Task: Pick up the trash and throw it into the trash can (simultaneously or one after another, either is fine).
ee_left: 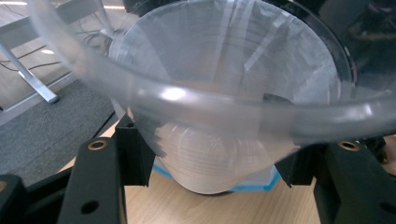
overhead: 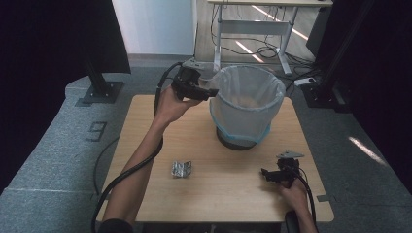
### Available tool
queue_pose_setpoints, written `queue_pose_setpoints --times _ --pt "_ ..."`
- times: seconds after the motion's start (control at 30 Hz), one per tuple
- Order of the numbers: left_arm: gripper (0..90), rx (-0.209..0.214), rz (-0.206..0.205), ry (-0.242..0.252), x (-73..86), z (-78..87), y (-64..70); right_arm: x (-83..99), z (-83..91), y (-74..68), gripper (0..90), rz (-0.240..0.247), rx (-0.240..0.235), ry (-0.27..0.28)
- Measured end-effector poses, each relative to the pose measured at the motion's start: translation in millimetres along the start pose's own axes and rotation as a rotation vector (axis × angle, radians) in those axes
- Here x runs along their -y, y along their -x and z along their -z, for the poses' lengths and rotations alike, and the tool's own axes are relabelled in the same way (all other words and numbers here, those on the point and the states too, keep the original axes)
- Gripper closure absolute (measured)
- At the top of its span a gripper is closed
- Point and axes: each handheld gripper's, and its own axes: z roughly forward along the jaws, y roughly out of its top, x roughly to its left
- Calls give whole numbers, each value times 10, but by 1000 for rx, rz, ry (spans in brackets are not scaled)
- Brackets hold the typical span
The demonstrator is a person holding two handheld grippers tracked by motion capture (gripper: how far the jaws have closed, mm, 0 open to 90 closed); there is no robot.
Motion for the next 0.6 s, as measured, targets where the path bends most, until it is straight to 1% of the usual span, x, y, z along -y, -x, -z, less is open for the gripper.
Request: queue_pose_setpoints --times 0.17,0.2,0.23,0.3,0.37,0.5,0.6 --pt "395 5 1 4 -79 -86 10 0 0 0 0 0 0 0" --pt "396 10 8 8 -114 -139 11 0 0 0 0 0 0 0" --pt "396 10 8 8 -114 -139 11 0 0 0 0 0 0 0" --pt "396 15 16 11 -152 -203 16 0 0 0 0 0 0 0" --pt "396 21 14 8 -165 -224 14 0 0 0 0 0 0 0" --pt "396 8 4 -4 -216 -352 39 0 0 0 0 1 -1 0" --pt "396 10 5 -3 -236 -400 42 0 0 -1 0 1 -1 0"
